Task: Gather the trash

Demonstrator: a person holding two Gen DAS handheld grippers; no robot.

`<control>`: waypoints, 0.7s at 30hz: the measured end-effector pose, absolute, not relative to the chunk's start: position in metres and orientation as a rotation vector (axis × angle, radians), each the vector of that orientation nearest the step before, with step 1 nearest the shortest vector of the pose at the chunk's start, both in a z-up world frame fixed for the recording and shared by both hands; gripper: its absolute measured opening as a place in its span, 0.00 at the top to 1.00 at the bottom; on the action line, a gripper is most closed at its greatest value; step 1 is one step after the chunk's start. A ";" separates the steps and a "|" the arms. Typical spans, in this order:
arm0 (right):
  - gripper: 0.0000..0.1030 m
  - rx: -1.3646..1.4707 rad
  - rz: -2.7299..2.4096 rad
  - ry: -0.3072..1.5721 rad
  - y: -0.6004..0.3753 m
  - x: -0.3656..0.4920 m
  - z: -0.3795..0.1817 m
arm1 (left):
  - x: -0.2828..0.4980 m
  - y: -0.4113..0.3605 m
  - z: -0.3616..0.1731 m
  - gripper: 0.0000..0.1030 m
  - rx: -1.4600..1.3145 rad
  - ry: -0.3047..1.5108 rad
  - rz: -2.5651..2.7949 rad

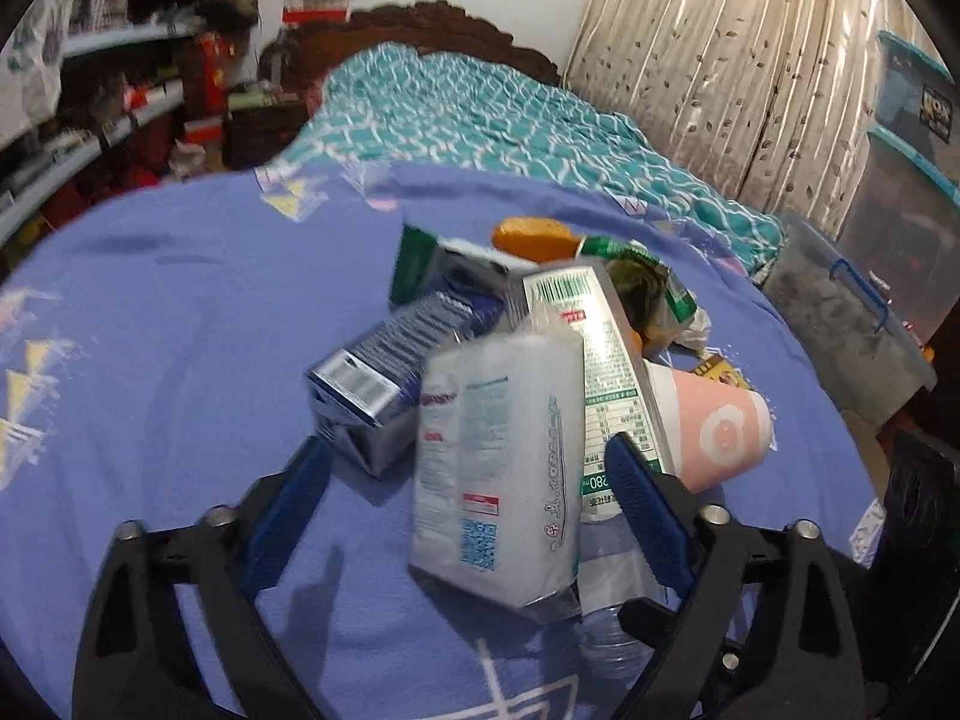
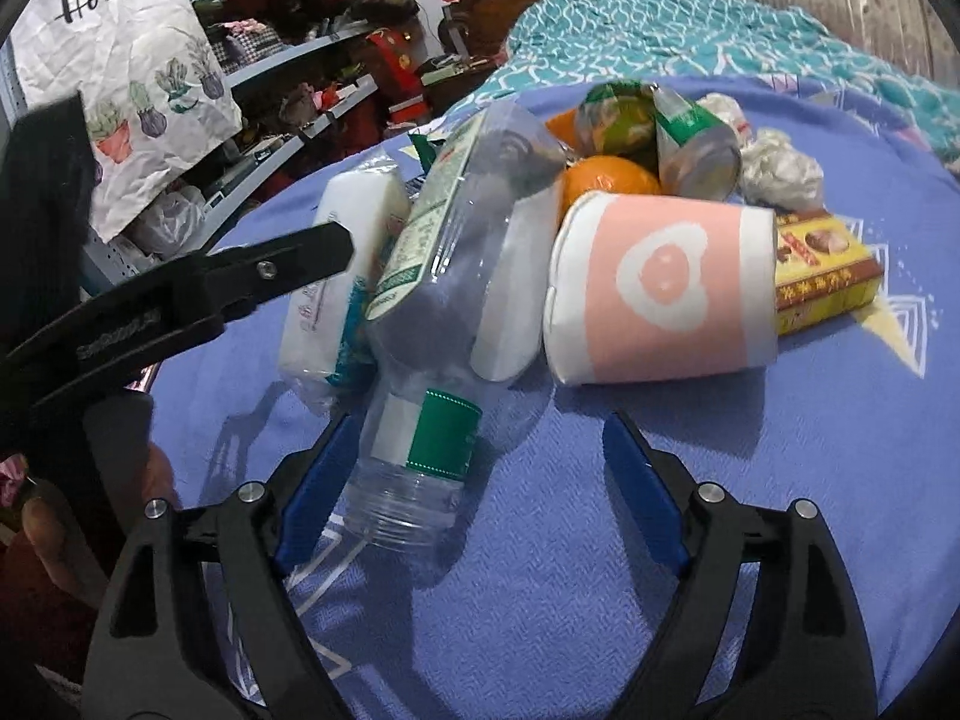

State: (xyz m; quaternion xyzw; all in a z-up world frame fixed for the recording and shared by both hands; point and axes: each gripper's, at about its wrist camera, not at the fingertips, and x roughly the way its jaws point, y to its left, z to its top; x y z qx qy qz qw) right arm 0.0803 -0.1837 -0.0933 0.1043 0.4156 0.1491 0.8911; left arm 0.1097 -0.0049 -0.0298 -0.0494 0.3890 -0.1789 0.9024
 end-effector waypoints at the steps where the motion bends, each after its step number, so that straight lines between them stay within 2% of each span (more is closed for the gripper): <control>1: 0.17 0.209 0.310 0.866 -0.183 0.081 -0.094 | 0.111 -0.005 -0.033 0.42 -0.115 0.822 -0.402; 2: 0.16 0.200 0.312 0.871 -0.181 0.082 -0.094 | 0.112 -0.004 -0.034 0.55 -0.133 0.830 -0.437; 4: 0.16 0.182 0.318 0.885 -0.177 0.086 -0.095 | 0.105 0.002 -0.031 0.64 -0.147 0.806 -0.450; 13: 0.14 0.133 0.344 0.931 -0.151 0.104 -0.105 | 0.065 0.049 -0.023 0.64 -0.174 0.771 -0.418; 14: 0.24 0.114 0.348 0.932 -0.148 0.104 -0.104 | 0.062 0.054 -0.024 0.64 -0.186 0.777 -0.414; 15: 0.42 0.084 0.345 0.937 -0.145 0.103 -0.103 | 0.059 0.059 -0.026 0.64 -0.200 0.784 -0.411; 17: 0.54 0.096 0.383 0.950 -0.148 0.100 -0.102 | 0.057 0.064 -0.026 0.64 -0.211 0.789 -0.404; 21: 0.55 0.027 0.395 0.956 -0.164 0.077 -0.100 | 0.052 0.063 -0.028 0.64 -0.207 0.794 -0.403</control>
